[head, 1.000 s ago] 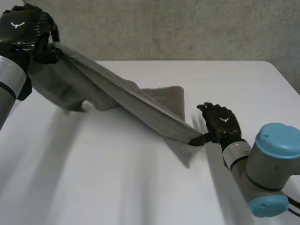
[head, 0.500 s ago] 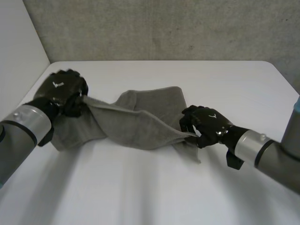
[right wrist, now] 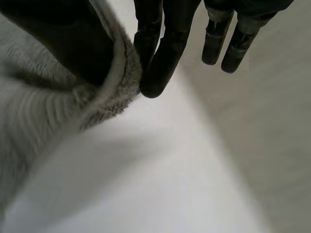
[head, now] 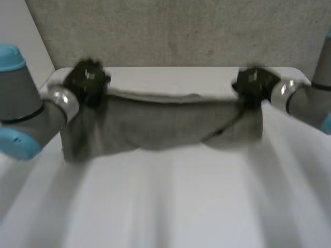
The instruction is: Fold the towel.
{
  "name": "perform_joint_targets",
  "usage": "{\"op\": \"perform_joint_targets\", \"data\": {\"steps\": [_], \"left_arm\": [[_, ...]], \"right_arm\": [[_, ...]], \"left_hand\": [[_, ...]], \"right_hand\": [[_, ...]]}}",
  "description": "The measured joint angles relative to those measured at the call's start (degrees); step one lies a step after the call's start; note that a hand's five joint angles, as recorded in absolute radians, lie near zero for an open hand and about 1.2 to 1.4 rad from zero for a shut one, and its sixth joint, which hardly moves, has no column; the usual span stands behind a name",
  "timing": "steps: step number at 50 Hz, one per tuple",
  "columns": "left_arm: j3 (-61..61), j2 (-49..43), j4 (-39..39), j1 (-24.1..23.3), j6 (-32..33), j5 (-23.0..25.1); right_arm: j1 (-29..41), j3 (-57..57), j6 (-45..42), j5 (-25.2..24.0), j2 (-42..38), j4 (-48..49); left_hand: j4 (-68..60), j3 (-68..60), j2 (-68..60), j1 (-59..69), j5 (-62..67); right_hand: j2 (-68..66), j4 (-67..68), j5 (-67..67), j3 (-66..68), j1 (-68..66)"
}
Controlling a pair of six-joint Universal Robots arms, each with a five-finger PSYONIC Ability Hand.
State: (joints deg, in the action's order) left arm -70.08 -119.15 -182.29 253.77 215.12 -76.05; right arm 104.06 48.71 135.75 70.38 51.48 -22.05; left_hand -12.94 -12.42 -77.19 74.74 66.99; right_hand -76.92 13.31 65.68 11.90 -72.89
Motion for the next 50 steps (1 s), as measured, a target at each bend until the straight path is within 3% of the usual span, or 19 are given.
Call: {"op": "perform_joint_targets", "data": {"steps": [6,9,13,22,31,40,45,50], "left_arm": [[3.5,3.3,-24.3,-4.3,-2.8,-2.9],[1.4,9.1,-38.7,-5.6,-6.0,-4.0],[-0.7,14.4,-46.3,-5.3,-10.9,-3.6],[-5.5,12.8,-36.1,0.9,-17.3,5.8],[-19.7,6.4,-28.2,5.1,-10.8,12.0],[-29.8,1.2,-18.7,5.5,7.6,13.9],[-30.7,1.5,-13.6,5.2,11.3,14.0],[-30.9,4.8,-10.3,4.2,10.0,13.6]], "right_arm": [[3.7,-1.6,9.7,3.8,7.6,26.5],[4.1,1.9,17.7,4.6,14.5,40.7],[3.2,4.9,24.6,3.2,18.9,46.8],[-0.5,10.2,28.3,-7.7,18.1,37.2],[-2.5,25.9,21.4,-16.8,15.6,32.2],[-2.2,37.8,8.2,-17.9,11.3,28.3],[-2.1,39.3,4.4,-17.8,11.5,24.3],[-2.3,39.6,4.3,-17.7,14.4,21.1]], "left_hand": [[0.0,0.0,0.0,0.0,0.0],[0.0,0.0,0.0,0.0,0.0],[0.0,0.0,0.0,0.0,0.1],[0.0,0.0,0.0,0.0,0.3],[0.0,0.0,0.0,0.0,0.3],[0.0,0.0,0.0,0.0,0.3],[0.0,0.0,0.0,0.0,0.3],[0.0,0.0,0.0,0.0,0.3]], "right_hand": [[0.0,0.0,0.0,0.0,0.0],[0.0,0.0,0.4,0.0,0.0],[0.0,0.0,0.8,0.0,0.0],[0.0,0.0,0.8,0.0,0.0],[-0.3,0.0,0.8,0.0,-0.2],[-0.3,0.0,0.8,0.0,-0.2],[-0.3,0.0,0.8,0.0,-0.2],[-0.3,0.0,0.8,0.0,-0.2]]}}
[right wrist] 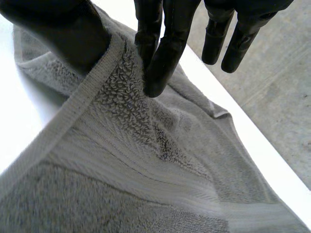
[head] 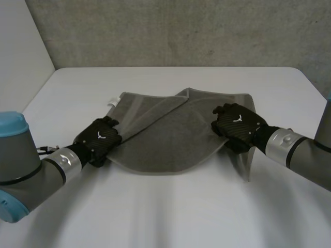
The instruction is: Fold the towel.
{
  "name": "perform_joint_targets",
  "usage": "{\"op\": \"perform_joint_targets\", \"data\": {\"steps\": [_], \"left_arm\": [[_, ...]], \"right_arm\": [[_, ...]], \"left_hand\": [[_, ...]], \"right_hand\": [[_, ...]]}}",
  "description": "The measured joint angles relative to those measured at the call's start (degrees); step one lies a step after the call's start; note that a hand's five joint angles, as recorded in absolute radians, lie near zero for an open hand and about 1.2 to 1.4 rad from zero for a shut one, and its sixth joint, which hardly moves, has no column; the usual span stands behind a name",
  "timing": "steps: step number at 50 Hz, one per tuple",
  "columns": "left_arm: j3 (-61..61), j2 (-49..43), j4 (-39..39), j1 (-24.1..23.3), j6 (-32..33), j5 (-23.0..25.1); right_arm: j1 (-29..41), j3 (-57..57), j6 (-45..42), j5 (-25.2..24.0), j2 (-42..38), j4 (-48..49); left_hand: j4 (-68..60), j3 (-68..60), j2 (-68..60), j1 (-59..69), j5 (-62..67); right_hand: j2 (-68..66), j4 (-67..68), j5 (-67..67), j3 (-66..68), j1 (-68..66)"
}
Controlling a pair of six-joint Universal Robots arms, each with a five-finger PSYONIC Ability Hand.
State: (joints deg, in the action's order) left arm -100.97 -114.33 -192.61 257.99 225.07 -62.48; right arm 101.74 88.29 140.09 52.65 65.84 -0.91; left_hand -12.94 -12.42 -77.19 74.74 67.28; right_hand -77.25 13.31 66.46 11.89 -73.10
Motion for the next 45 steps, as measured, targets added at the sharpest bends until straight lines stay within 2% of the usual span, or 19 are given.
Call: {"op": "perform_joint_targets", "data": {"steps": [4,10,16,30,45], "left_arm": [[-0.3,2.9,0.7,-0.8,-2.5,-0.9],[-0.7,4.9,0.6,-1.3,-5.9,-3.3],[-0.8,4.6,0.1,-2.0,-7.1,-5.6],[-1.8,0.5,-1.8,-7.8,-7.1,-11.1],[-1.8,0.7,-2.7,-8.0,-7.1,-16.4]], "right_arm": [[-0.5,-0.2,2.1,0.8,2.2,-0.8],[-2.5,-1.3,7.3,5.1,3.2,-0.8],[-3.4,-2.0,11.2,8.6,2.3,-0.7],[-3.8,-2.6,15.1,9.0,0.9,-0.7],[-7.2,-2.8,15.0,9.4,1.3,-1.5]], "left_hand": [[0.0,0.0,1.1,-0.3,-0.8],[0.0,0.0,21.2,-18.8,-21.5],[0.0,0.0,28.5,-26.5,-29.4],[0.0,0.0,33.2,-30.4,-34.5],[0.0,0.0,34.1,-31.4,-35.4]], "right_hand": [[0.0,0.0,0.0,0.0,0.0],[0.0,0.0,0.0,0.0,0.0],[0.0,0.0,0.0,0.0,0.0],[0.0,0.0,0.0,0.0,0.0],[0.0,0.0,0.0,0.0,0.0]]}}
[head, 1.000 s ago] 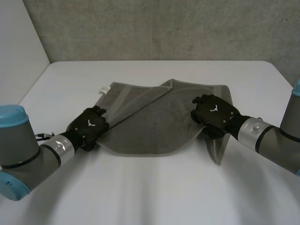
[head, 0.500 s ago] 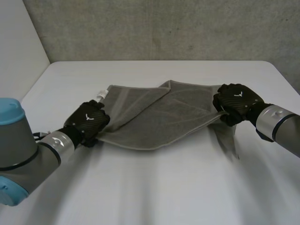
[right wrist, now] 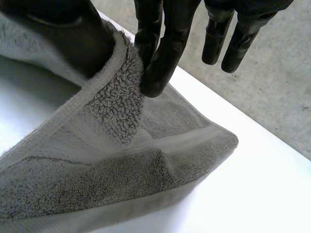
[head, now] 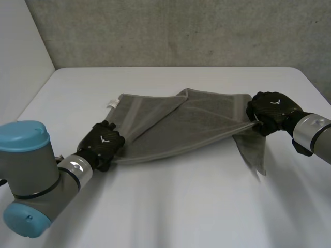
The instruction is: Fold the towel.
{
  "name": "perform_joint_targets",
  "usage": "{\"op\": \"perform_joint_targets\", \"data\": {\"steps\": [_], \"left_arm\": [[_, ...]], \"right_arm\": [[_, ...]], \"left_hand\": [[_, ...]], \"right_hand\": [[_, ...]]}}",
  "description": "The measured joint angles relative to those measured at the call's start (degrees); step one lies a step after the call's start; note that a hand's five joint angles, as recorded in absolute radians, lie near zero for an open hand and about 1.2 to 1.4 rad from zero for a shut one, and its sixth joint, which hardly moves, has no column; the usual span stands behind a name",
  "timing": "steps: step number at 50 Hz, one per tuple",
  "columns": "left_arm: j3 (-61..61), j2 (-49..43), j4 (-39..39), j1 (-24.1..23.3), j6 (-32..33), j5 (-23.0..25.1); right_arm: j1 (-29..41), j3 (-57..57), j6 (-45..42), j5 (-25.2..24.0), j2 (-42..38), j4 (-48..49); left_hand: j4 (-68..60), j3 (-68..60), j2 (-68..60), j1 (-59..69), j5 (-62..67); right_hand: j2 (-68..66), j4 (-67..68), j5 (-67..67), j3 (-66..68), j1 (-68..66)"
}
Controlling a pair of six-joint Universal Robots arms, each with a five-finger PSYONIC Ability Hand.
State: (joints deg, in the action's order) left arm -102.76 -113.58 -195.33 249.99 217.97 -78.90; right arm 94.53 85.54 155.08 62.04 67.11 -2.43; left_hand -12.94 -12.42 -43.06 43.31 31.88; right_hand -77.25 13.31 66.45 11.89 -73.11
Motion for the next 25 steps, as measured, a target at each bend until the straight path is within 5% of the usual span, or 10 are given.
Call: {"op": "perform_joint_targets", "data": {"steps": [19,22,25], "left_arm": [[0.1,0.3,-0.3,-0.1,-1.7,-1.7],[0.1,0.2,-0.2,0.0,-2.8,-1.6],[0.2,0.2,0.0,0.1,-3.9,-1.5]], "right_arm": [[-1.8,0.3,-0.4,-0.3,0.4,-2.7],[-2.0,0.4,-0.3,-0.3,0.7,-2.7],[-2.5,0.5,-0.3,-0.4,0.9,-2.7]], "left_hand": [[0.0,0.0,11.7,-11.1,-11.6],[0.0,0.0,4.8,-5.0,-3.3],[0.0,0.0,-18.6,17.9,19.7]], "right_hand": [[0.0,0.0,0.0,0.0,0.0],[0.0,0.0,0.0,0.0,0.0],[0.0,0.0,0.0,0.0,0.0]]}}
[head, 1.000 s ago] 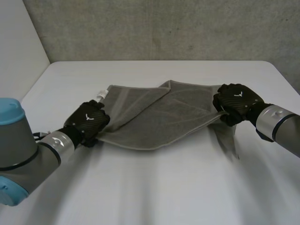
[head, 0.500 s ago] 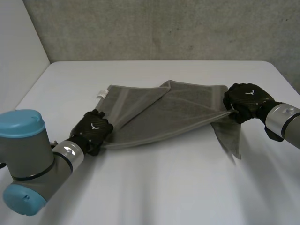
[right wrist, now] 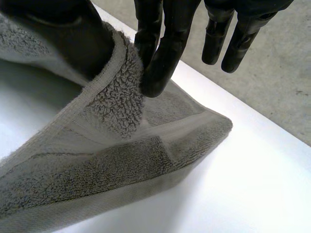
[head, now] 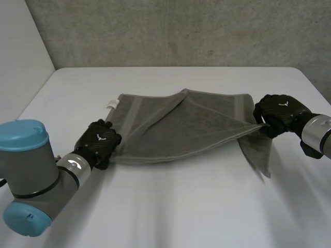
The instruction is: Fold the towel.
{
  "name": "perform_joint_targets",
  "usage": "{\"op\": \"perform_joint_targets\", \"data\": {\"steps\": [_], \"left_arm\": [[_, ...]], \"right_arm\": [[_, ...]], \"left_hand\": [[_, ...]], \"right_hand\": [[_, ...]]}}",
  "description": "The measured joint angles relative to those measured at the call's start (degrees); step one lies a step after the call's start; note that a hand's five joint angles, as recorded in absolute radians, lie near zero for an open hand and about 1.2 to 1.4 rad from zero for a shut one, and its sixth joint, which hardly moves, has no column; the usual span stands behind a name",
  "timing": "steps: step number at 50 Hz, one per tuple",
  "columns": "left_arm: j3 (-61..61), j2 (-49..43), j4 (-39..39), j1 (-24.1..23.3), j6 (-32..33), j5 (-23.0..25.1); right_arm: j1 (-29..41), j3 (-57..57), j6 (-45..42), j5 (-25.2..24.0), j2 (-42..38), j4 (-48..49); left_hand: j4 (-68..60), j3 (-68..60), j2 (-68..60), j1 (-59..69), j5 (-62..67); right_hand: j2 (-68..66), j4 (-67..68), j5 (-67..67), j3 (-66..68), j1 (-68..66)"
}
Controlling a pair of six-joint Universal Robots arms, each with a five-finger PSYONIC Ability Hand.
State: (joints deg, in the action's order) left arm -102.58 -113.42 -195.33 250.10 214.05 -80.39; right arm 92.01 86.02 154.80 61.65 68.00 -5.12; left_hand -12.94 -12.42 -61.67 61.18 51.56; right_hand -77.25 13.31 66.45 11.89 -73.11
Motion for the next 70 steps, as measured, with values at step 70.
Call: {"op": "perform_joint_targets", "data": {"steps": [70], "left_arm": [[1.6,10.8,6.2,3.2,-15.4,2.3]], "right_arm": [[-3.9,33.1,30.3,8.6,8.0,30.2]], "left_hand": [[0.0,0.0,-15.8,13.8,14.9]], "right_hand": [[59.5,0.0,-57.4,0.0,55.2]]}}
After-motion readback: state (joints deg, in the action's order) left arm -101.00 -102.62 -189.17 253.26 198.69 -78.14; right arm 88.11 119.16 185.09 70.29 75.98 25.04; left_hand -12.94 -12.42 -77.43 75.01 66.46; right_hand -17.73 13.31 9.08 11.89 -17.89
